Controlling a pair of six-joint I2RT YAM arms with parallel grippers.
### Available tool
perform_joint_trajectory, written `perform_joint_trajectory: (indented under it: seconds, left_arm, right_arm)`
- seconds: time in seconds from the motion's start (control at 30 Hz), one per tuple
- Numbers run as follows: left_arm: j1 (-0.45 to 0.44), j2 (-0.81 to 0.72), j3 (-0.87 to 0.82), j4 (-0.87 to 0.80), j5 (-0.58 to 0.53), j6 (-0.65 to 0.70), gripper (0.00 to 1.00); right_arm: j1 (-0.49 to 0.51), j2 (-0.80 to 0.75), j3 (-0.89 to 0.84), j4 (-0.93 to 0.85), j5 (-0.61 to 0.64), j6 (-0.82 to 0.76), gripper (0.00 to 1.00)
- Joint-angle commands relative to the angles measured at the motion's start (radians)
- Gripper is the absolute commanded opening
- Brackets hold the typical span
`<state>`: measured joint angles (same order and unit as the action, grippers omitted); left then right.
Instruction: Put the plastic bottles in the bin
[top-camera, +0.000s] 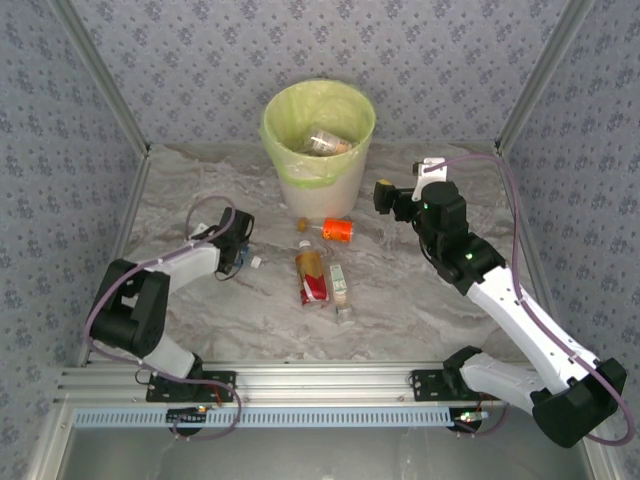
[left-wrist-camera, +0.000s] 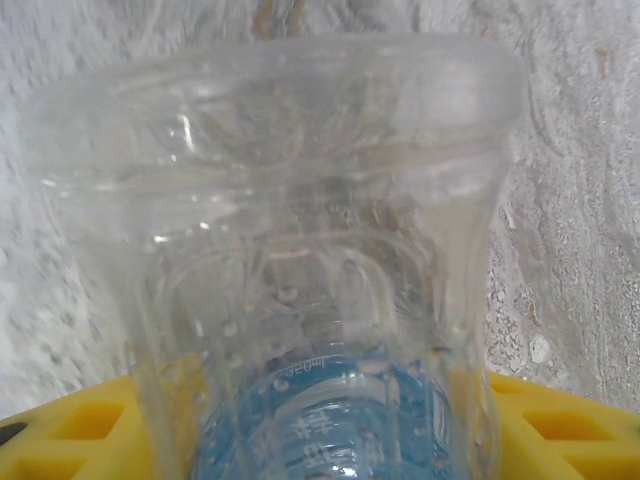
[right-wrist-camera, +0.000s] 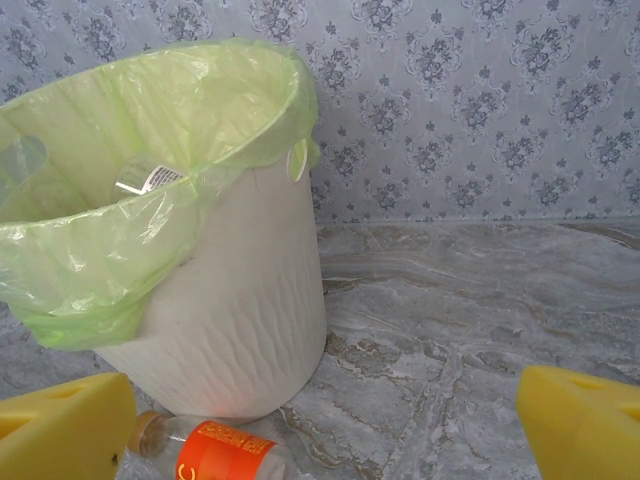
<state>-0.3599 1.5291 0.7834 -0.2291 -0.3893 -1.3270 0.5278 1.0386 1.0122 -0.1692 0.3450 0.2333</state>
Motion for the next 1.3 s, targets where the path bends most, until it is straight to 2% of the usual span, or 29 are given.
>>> perform_joint_trajectory:
  seconds: [0.0, 0.2, 0.5, 0.93, 1.27]
  left_arm:
    - [0.031, -0.063, -0.017, 0.083, 0.008, 0.202, 0.46]
    - [0.065, -0.137, -0.081, 0.217, 0.099, 0.350, 0.43]
    - [0.068, -0.247, -0.039, 0.157, 0.074, 0.493, 0.41]
    - [0.087, -0.346, 0.115, 0.171, 0.112, 0.670, 0.38]
    - [0.087, -0.340, 0.345, 0.254, 0.256, 0.865, 0.37]
  right_arm:
    - [-0.005, 0.001, 0.022, -0.004, 0.019, 0.022, 1.00]
    - [-0.004, 0.023, 0.032, 0.004, -0.001, 0.034, 1.00]
    - [-0.002, 0.019, 0.027, 0.019, -0.008, 0.032, 1.00]
    - [-0.003, 0.029, 0.016, 0.039, -0.005, 0.023, 1.00]
    - [-0.002, 0.026, 0.015, 0.019, -0.003, 0.020, 1.00]
